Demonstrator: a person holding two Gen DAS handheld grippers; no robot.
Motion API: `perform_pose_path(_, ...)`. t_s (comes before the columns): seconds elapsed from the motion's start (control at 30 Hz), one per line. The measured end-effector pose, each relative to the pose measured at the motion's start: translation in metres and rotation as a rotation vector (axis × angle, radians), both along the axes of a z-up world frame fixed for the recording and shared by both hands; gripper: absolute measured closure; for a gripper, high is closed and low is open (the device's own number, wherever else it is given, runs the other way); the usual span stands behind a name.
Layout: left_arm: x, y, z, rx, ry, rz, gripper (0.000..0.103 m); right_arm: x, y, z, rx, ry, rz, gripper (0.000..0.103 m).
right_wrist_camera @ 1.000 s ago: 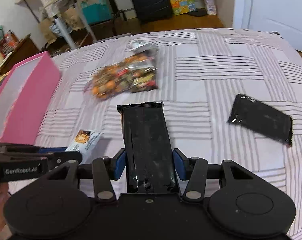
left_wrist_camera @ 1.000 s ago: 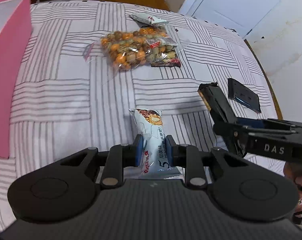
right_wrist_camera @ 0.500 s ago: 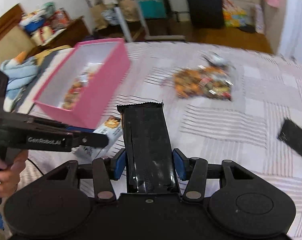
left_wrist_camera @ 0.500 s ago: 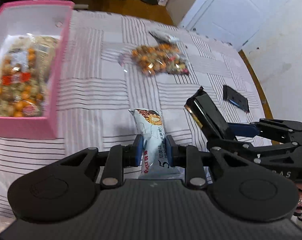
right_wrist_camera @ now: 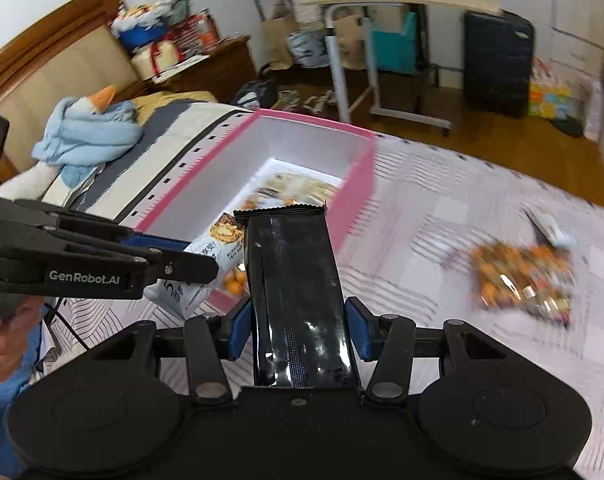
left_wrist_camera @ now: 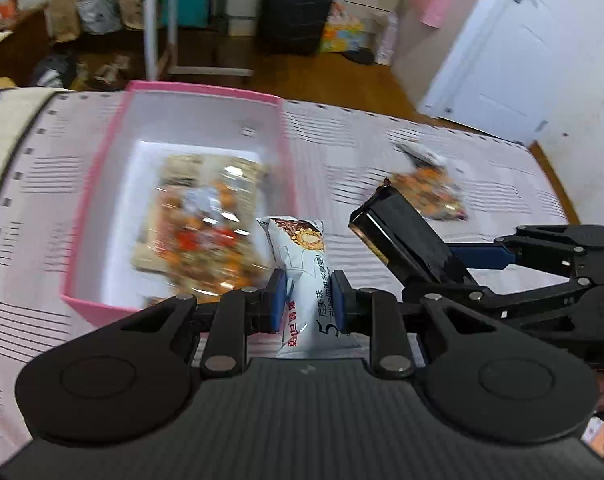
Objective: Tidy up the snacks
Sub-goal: 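Carry both snacks over the pink box and open both grippers to drop them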
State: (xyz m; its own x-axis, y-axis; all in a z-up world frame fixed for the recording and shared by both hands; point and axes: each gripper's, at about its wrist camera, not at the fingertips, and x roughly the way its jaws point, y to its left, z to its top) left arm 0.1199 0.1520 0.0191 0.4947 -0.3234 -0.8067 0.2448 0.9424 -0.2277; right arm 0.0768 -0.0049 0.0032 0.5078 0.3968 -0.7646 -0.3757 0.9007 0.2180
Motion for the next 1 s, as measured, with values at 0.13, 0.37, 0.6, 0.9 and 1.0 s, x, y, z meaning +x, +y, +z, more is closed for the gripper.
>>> perform_pose_path(0.13, 0.019, 0.021, -0.001, 0.07, -0.025, 0.057, 0.08, 0.024, 0.034, 0.0, -0.028, -0.024, 0.042, 0.048)
perform_pose_path(0.37, 0.049, 0.043, -0.014, 0.181, -0.089, 0.111, 0.08, 0.056, 0.065, -0.002, -0.053, -0.123, 0.079, 0.048)
perform_pose_path(0.6, 0.07, 0.048, -0.034, 0.188, -0.063, 0.117, 0.08, 0.084, 0.071, -0.033, 0.066, -0.002, -0.006, 0.048)
perform_pose_path(0.9, 0.07, 0.049, -0.049, 0.253, -0.015, 0.13, 0.053, 0.087, 0.069, -0.055, 0.099, 0.023, -0.004, 0.032)
perform_pose_path(1.0, 0.064, 0.048, -0.04, 0.229, -0.012, 0.129, 0.051, 0.076, 0.055, -0.041, 0.159, -0.017, 0.002, 0.028)
